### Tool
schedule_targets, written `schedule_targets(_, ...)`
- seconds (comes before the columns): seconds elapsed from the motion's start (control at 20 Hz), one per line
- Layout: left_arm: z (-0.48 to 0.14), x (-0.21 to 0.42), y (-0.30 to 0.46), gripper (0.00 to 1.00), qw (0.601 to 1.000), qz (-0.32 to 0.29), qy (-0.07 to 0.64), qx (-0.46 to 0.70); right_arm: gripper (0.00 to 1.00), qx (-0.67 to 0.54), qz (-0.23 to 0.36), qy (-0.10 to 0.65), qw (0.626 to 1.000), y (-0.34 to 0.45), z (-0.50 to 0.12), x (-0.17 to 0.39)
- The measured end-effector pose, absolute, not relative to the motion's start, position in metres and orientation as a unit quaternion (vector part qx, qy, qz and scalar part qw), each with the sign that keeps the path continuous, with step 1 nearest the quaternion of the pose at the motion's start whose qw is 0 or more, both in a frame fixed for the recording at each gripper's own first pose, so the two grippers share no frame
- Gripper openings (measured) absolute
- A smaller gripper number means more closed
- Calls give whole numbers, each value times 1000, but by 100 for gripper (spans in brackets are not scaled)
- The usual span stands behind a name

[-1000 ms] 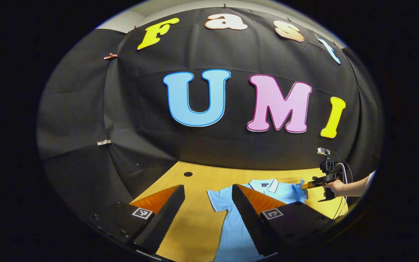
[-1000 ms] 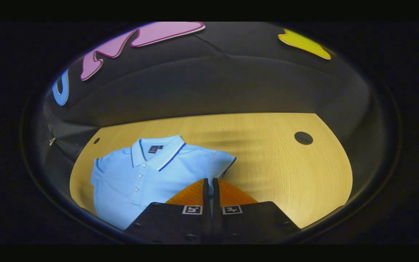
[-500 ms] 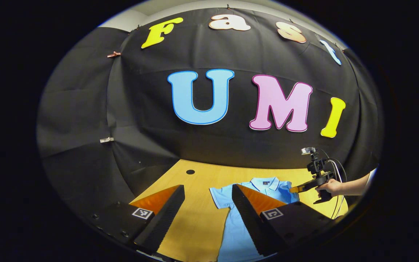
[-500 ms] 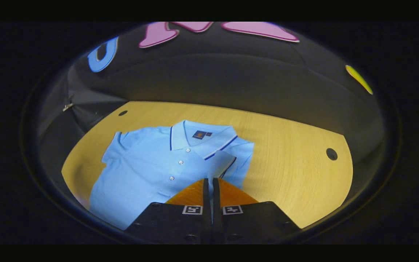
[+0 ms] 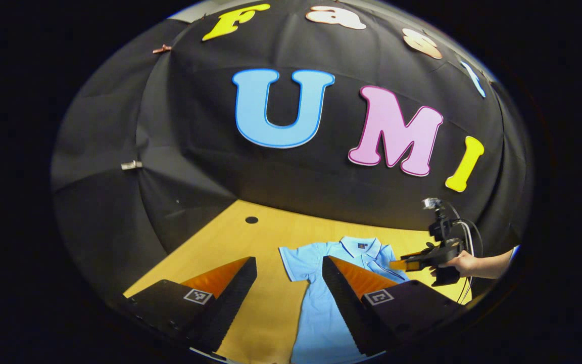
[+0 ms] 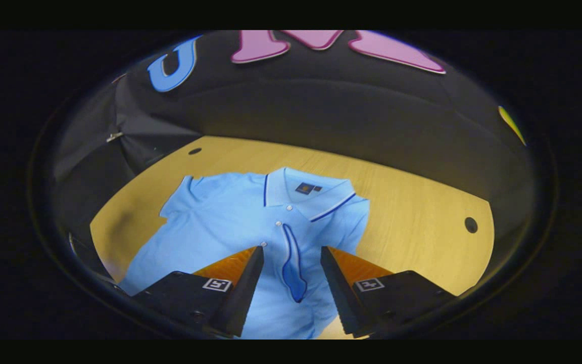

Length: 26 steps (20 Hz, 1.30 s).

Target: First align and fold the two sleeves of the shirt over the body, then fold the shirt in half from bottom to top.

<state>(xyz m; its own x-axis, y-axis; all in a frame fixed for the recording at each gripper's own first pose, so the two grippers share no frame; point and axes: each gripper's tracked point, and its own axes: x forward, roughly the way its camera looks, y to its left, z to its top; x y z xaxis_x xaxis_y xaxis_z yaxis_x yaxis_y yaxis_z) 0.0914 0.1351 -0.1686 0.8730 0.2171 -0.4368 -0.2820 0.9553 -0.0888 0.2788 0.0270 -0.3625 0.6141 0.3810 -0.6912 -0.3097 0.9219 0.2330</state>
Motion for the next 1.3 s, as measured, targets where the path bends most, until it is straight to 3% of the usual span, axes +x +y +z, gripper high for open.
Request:
schedule_targets(0.15,-212,133,149,93,951,122,262,-110,80,105,158,367,911,-13,-325,277)
schedule_targets(0.2,-227,149,154,94,946,121,274,-124,73,116,149,360,914,-27,-318,272)
schedule_targets(0.25,-241,170,160,94,941,119,286,-133,81,122,141,354,917,-41,-312,268)
schedule_targets(0.35,-272,210,169,94,932,112,312,-150,81,131,122,339,924,-66,-303,257)
schedule_targets(0.6,-361,268,190,94,890,120,419,-131,81,156,86,354,918,-103,-324,210)
schedule_targets(0.85,-407,301,175,94,876,92,474,-18,81,131,85,373,915,-114,-342,180)
schedule_targets(0.9,-415,305,171,94,873,87,481,-12,73,129,87,373,915,-114,-342,180)
schedule_targets(0.95,-421,307,170,94,870,90,485,-6,81,128,88,372,915,-114,-341,180)
schedule_targets(1.1,-435,307,172,93,861,95,500,-7,81,131,88,375,914,-115,-344,181)
schedule_targets(1.15,-441,306,173,93,857,94,507,-8,73,132,88,378,912,-115,-346,180)
schedule_targets(1.2,-443,304,171,93,854,92,511,-16,81,132,88,381,911,-115,-348,180)
schedule_targets(1.3,-444,310,175,94,860,94,501,-18,81,130,90,384,909,-113,-350,180)
